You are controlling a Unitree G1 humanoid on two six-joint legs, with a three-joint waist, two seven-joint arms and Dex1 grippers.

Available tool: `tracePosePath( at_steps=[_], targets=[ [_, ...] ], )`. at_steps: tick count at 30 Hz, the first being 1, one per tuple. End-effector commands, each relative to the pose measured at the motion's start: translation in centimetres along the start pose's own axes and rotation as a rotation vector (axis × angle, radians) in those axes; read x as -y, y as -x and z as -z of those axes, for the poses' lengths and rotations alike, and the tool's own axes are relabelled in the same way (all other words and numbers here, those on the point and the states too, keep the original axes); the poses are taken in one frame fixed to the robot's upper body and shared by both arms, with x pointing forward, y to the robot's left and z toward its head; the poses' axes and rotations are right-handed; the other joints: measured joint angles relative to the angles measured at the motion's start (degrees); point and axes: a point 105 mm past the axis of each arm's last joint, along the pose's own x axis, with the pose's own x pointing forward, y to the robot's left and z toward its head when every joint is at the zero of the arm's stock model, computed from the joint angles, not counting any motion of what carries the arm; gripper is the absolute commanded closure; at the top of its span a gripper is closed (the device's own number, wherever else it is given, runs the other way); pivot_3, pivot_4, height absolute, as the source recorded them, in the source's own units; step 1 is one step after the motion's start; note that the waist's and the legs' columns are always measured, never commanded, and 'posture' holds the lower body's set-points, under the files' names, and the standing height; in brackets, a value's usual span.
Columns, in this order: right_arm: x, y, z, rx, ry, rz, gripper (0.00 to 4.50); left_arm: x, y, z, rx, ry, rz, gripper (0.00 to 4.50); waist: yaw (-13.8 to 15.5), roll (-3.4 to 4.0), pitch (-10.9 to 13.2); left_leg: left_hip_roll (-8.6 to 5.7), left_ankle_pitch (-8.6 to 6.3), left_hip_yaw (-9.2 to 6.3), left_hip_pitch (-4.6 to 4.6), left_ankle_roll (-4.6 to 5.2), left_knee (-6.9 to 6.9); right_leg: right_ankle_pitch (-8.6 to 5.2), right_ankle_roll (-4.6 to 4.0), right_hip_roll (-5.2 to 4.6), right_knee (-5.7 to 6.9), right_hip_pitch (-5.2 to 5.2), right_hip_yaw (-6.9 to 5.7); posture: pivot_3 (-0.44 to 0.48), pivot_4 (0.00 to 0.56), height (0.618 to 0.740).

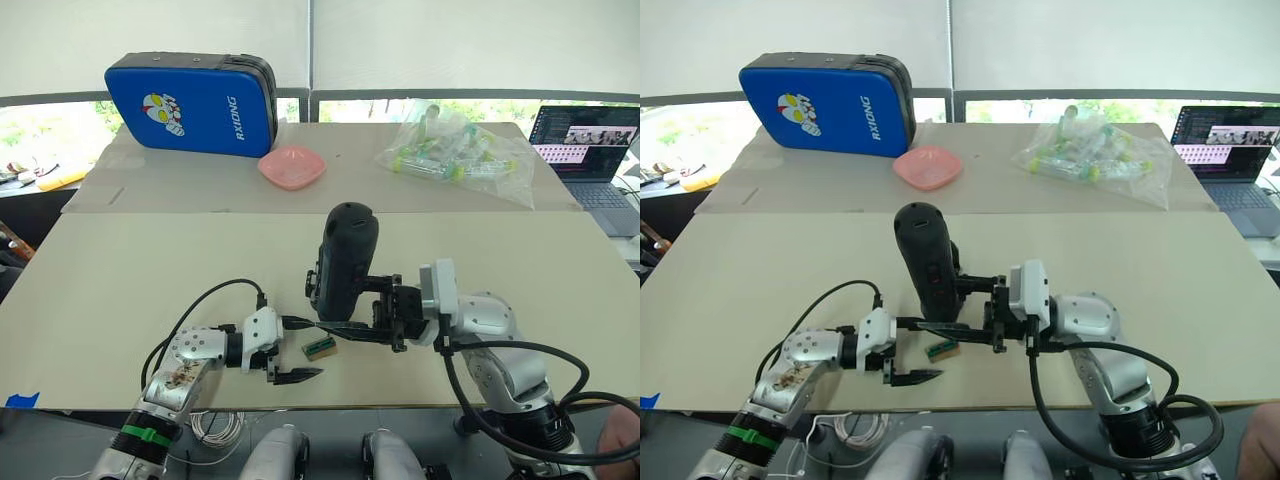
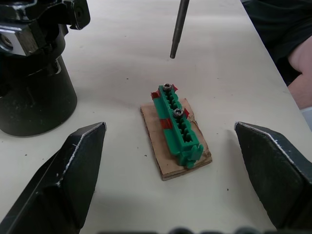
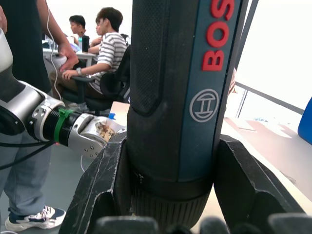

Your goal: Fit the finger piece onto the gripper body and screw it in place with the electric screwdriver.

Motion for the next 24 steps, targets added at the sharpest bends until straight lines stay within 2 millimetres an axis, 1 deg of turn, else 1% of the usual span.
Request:
tracePosePath(
  at_steps=[1,5,9,15,24],
  targets=[
    [0.1,-0.2,-1.1,0.040,0.042,0.001,2.54,1.1,-1.0,0.6,-0.011,0.037,0.039,0.00,0.02,0.00,0.00,0.00,0.00,0.00,0.00,0.00,0.00,0.00,0.00,0.00,0.00,0.00,0.00,0.000,0.150,0.740],
    [0.1,-0.1,-0.8,0.029,0.037,0.002,2.54,0.9,-1.0,0.4,-0.001,0.049,0.030,0.00,0.07,0.00,0.00,0.00,0.00,0.00,0.00,0.00,0.00,0.00,0.00,-0.01,-0.01,0.02,-0.01,0.000,0.150,0.740],
    [0.1,0.0,-0.5,0.016,0.034,0.008,2.54,1.2,-0.5,0.8,-0.025,0.042,0.045,0.00,0.01,0.00,0.00,0.01,0.00,0.00,0.00,0.00,0.00,0.00,0.00,0.00,-0.01,0.00,-0.01,0.000,0.150,0.740],
    [-0.2,-0.1,0.0,0.004,0.020,0.005,2.54,1.3,-0.4,0.8,-0.026,0.042,0.049,0.00,-0.04,0.01,-0.01,0.05,0.00,0.00,0.00,0.00,-0.02,0.00,-0.01,0.00,-0.01,-0.02,-0.01,0.000,0.150,0.740],
    [-0.2,-0.2,0.1,0.002,0.022,0.001,2.54,1.4,-0.4,0.7,-0.026,0.044,0.051,0.00,-0.12,0.01,-0.01,0.06,0.00,0.00,0.00,0.00,-0.02,0.00,-0.01,-0.01,-0.02,-0.02,0.00,0.000,0.150,0.740]
  ],
)
